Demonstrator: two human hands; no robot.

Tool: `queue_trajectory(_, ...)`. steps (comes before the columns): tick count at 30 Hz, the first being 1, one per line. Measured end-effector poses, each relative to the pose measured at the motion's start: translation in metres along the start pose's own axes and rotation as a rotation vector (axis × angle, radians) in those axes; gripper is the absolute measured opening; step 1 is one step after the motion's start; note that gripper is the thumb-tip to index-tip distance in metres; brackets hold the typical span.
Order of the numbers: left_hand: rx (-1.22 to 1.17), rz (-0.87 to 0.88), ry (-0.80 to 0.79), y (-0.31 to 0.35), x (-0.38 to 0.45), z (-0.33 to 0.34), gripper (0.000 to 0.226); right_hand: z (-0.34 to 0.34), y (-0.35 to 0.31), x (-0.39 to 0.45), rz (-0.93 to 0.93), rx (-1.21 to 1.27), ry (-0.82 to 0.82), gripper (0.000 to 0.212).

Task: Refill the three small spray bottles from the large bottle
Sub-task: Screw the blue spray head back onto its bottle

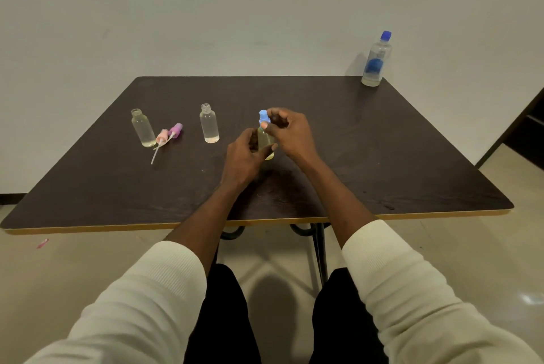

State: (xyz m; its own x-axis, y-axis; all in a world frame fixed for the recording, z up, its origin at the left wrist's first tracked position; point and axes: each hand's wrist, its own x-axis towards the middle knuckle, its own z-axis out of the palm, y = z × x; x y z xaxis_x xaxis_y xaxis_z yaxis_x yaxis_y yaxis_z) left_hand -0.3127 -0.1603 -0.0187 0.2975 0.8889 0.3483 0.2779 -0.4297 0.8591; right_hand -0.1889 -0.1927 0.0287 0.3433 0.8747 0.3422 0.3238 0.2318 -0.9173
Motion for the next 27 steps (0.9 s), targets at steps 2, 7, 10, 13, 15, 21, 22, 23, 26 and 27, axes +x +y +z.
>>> queue_trajectory(2, 0.030, 0.012, -0.001, 0.000, 0.000, 0.000, 0.036, 0.001, 0.005, 0.002, 0.002, 0.019, 0.026, 0.020)
queue_trajectory(7, 0.036, 0.019, 0.014, -0.005, 0.003, 0.002, 0.038, 0.002, 0.013, 0.001, 0.005, -0.015, 0.035, 0.045)
queue_trajectory(10, 0.006, 0.018, 0.000, -0.005, 0.003, 0.003, 0.037, -0.002, 0.011, 0.002, 0.043, 0.077, 0.011, 0.041)
queue_trajectory(13, 0.006, 0.017, -0.010, -0.003, 0.002, 0.002, 0.036, -0.002, 0.009, 0.004, 0.004, 0.015, -0.006, 0.032)
queue_trajectory(15, 0.006, 0.022, -0.001, -0.004, 0.003, 0.002, 0.036, -0.001, 0.009, 0.003, -0.004, 0.017, 0.017, 0.021)
queue_trajectory(21, 0.060, 0.027, 0.013, -0.004, 0.003, 0.003, 0.037, 0.002, 0.012, 0.007, 0.003, 0.020, 0.012, 0.039)
queue_trajectory(22, 0.040, 0.023, 0.006, -0.003, 0.002, 0.003, 0.037, 0.001, 0.012, 0.009, 0.021, 0.040, 0.005, 0.041)
queue_trajectory(23, 0.019, 0.021, 0.003, -0.003, 0.002, 0.003, 0.037, 0.000, 0.011, 0.010, 0.033, 0.050, -0.008, 0.038)
queue_trajectory(26, 0.016, 0.021, 0.005, -0.002, 0.001, 0.002, 0.040, -0.001, 0.008, 0.009, 0.010, -0.011, -0.017, 0.025)
queue_trajectory(27, 0.024, 0.019, 0.004, -0.001, 0.001, 0.002, 0.041, -0.001, 0.009, 0.009, 0.002, -0.021, -0.004, 0.022)
